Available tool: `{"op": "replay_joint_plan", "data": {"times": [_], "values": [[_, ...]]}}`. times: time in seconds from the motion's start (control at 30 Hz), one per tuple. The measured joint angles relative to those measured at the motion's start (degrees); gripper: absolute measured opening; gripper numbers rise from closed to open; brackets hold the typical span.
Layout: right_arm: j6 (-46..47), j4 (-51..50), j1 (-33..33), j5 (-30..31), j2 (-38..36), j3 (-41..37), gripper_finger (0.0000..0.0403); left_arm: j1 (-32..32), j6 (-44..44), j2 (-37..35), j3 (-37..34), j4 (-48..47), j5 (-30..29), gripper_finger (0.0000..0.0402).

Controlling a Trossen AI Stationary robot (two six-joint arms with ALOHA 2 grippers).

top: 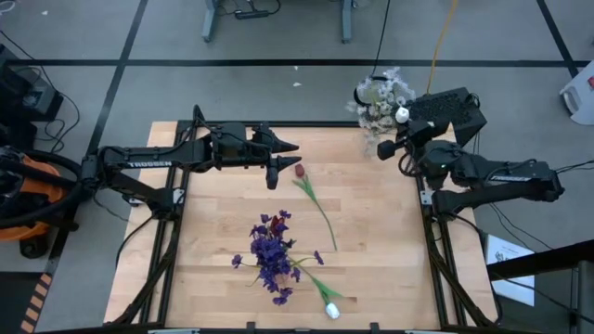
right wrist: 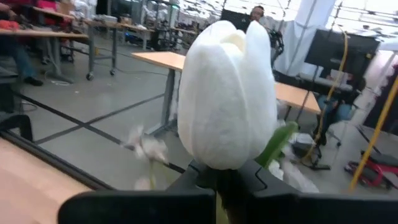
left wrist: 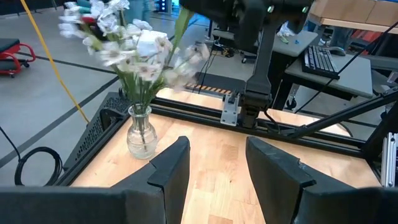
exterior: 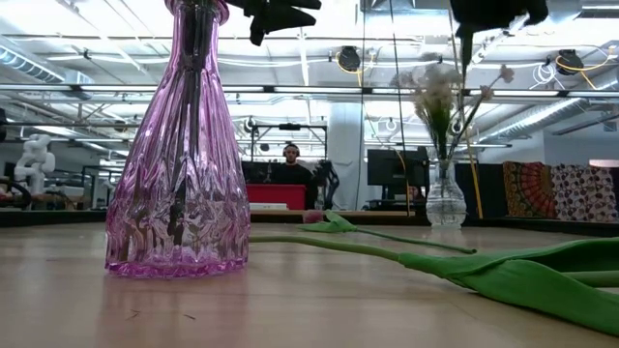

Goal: Sort flowers into vase by color
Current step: Put the white flower into the transparent vase

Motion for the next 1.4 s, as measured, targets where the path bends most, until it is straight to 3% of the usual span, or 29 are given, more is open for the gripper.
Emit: {"op": "replay_joint_plan", "data": {"times": [0.33, 0.8, 1.1, 1.4], "values": [[3.7, 0.3, -3.1, -0.3, 0.1, -3.8, 0.0000, 0.0, 0.0, 0.0, 0.0, 0.1, 0.0, 0.0163], [-1.8, 3.7, -3.2, -0.4, -0.3, -1.1, 0.0000, 0.0, -0.1, 0.0, 0.0, 0.4, 0.0, 0.0163], [-10.1, 8.4, -4.7, -0.1, -0.2, 1.3, 0.0000, 0.0, -0.1, 0.0, 0.0, 0.7, -0.9, 0.0163], [-6.7, 4.2, -7.8, -3.9, 0.9, 1.3, 0.0000, 0.0, -1.1, 0.0, 0.0, 0.9, -1.2, 0.0163]]}}
